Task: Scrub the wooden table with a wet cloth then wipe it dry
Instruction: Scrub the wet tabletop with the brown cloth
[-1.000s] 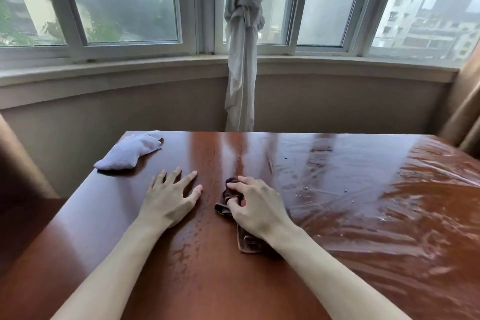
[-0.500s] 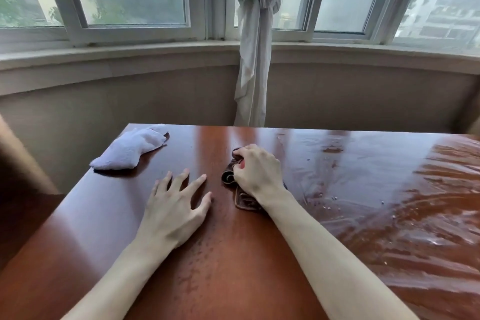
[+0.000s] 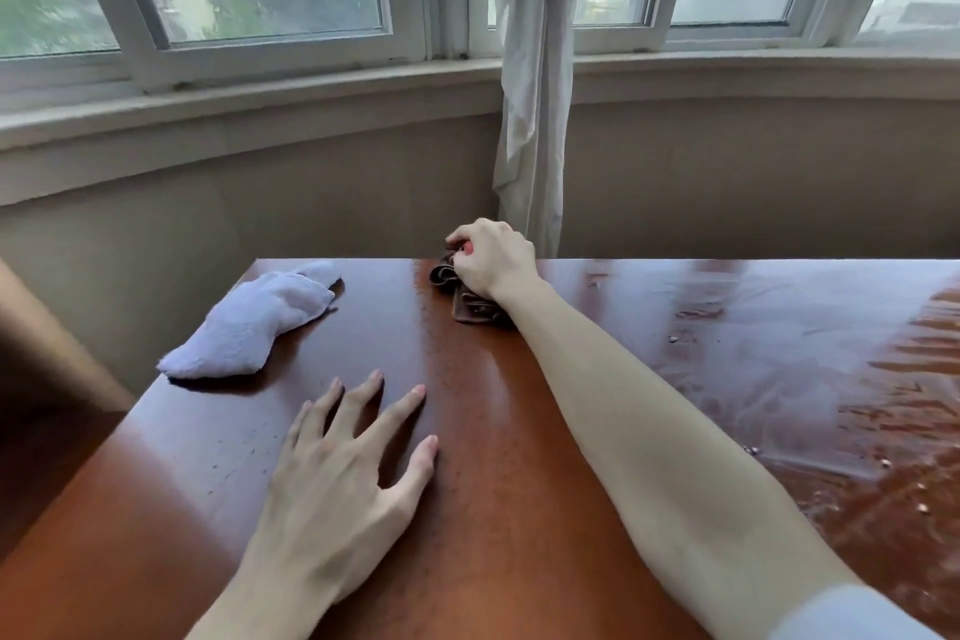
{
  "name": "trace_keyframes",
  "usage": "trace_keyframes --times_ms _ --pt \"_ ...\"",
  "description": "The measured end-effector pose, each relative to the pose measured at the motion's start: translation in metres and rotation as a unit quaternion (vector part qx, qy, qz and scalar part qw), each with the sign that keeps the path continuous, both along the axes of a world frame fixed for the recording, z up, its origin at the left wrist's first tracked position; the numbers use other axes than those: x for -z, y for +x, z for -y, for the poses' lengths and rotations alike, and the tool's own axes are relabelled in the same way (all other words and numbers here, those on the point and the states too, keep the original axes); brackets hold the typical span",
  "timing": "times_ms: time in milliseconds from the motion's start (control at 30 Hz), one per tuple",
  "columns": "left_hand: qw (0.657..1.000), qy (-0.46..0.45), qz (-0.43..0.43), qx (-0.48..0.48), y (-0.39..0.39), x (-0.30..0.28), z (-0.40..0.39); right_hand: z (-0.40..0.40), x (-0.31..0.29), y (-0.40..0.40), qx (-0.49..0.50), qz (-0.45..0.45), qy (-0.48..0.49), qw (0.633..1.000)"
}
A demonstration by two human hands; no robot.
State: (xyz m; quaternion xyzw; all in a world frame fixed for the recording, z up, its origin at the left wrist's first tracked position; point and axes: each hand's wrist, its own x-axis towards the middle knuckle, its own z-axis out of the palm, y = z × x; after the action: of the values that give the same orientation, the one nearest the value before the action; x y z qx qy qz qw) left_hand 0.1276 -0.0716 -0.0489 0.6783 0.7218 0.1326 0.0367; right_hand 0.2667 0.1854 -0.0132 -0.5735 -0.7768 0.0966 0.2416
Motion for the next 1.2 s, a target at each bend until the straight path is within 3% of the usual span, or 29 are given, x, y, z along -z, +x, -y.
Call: trace_keyframes --times_ms 200,500,633,800,1200 --pt "1.000 -0.009 0.000 0.002 0.002 -0.008 0.001 0.062 0.004 0.080 0.071 -0.005 0.007 0.997" --pt "0.999 -0.028 -0.008 0.015 0.001 -0.007 0.001 0.267 0.005 0.096 0.003 0.039 0.022 0.999" --pt "1.000 -0.021 0.001 0.018 0.000 -0.008 0.003 0.308 0.005 0.101 -0.036 0.020 0.027 0.999" --pt "1.000 -0.008 0.008 0.024 -0.002 -0.005 0.005 0.260 0.001 0.107 -0.018 -0.016 0.005 1.000" --pt "1.000 -0.005 0.017 0.010 -0.003 -0.002 -0.003 0.011 0.001 0.109 0.149 0.022 0.044 0.988"
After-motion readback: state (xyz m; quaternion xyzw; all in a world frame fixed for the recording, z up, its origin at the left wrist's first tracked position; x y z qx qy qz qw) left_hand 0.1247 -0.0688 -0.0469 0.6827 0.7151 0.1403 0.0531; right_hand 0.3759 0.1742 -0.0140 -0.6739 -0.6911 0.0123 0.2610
